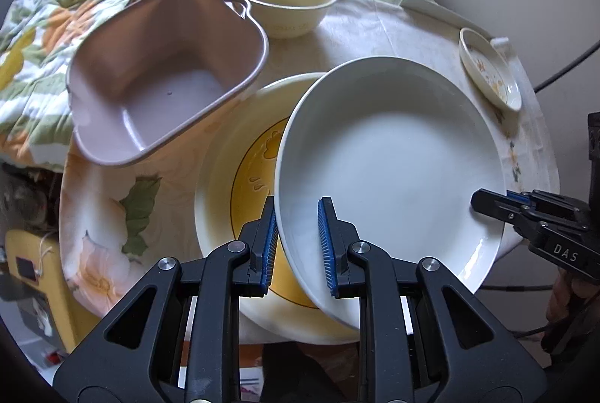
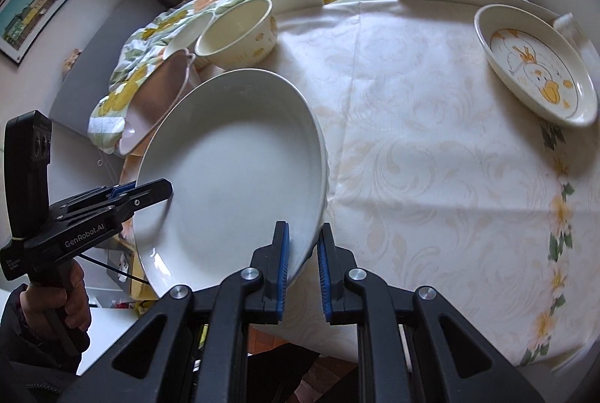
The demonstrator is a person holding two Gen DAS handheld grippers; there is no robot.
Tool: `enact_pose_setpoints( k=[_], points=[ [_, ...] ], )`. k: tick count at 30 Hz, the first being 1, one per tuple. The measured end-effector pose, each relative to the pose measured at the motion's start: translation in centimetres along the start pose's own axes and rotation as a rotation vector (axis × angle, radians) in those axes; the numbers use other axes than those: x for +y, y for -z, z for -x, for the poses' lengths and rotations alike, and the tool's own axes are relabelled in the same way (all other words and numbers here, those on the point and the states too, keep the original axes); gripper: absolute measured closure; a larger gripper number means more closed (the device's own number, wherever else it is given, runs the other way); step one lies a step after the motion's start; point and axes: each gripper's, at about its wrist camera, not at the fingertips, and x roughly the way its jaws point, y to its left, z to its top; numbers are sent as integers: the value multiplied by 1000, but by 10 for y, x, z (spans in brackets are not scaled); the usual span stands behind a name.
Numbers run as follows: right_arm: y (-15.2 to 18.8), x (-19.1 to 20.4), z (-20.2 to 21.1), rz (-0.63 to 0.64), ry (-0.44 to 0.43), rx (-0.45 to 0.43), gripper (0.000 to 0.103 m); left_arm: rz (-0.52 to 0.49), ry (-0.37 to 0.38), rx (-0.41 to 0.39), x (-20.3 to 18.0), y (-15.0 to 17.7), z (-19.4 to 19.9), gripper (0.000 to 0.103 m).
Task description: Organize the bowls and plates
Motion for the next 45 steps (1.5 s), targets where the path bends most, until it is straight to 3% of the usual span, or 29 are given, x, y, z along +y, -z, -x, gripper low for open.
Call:
enact_pose_setpoints(
  k=[10, 21, 31, 45],
  points=[
    [4, 14, -1, 1, 81, -10, 89, -38, -4, 8, 3, -2, -11, 85],
    [4, 24, -6, 8, 122, 4, 89, -76, -80, 31, 1, 3, -23, 85],
    [4, 35, -14, 52, 197, 3, 89, -219, -262, -18, -21, 8, -22, 85],
    [6, 57, -25, 152, 332, -15, 89, -252, -357, -42, -25, 11, -18, 85]
  ],
)
